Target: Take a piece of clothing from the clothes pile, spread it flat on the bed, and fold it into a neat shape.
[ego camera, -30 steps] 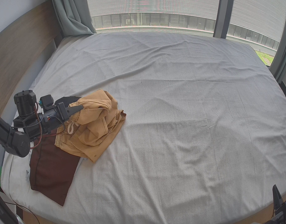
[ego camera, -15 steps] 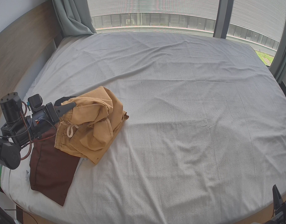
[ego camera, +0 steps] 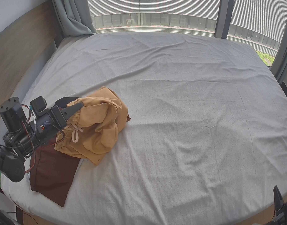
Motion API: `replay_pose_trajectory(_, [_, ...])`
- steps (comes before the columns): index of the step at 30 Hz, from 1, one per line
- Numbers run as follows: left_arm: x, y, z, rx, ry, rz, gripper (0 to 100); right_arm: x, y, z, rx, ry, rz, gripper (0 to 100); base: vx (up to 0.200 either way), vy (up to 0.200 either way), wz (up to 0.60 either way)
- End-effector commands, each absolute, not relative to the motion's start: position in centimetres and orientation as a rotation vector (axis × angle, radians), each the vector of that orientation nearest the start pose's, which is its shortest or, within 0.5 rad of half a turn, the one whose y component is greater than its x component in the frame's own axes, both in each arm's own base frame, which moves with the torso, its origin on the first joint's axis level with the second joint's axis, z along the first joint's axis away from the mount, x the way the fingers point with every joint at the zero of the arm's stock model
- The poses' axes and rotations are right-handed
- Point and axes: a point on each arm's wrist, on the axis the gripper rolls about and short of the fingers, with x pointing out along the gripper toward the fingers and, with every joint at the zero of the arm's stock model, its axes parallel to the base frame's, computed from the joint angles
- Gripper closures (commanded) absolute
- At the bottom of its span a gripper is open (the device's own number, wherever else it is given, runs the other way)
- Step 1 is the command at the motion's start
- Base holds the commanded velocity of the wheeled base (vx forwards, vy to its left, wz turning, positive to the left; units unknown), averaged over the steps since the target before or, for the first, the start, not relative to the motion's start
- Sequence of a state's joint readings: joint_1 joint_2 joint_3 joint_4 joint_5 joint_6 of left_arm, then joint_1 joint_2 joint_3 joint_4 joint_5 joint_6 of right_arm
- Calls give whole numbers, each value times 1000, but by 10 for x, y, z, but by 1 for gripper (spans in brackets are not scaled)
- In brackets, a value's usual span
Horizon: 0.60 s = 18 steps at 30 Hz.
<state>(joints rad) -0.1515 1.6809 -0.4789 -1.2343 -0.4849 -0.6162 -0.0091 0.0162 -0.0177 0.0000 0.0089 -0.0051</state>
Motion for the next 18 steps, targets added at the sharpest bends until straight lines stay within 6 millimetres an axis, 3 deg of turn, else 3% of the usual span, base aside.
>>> replay_pose_trajectory(1, [257,-63,166,-604,174,-648,100,-22,0,76,-5,6,2,0,0,0,0])
replay_pose_trajectory(18, [246,-98,177,-698,154,-645,100,-22,0,76,-5,6,3,0,0,0,0])
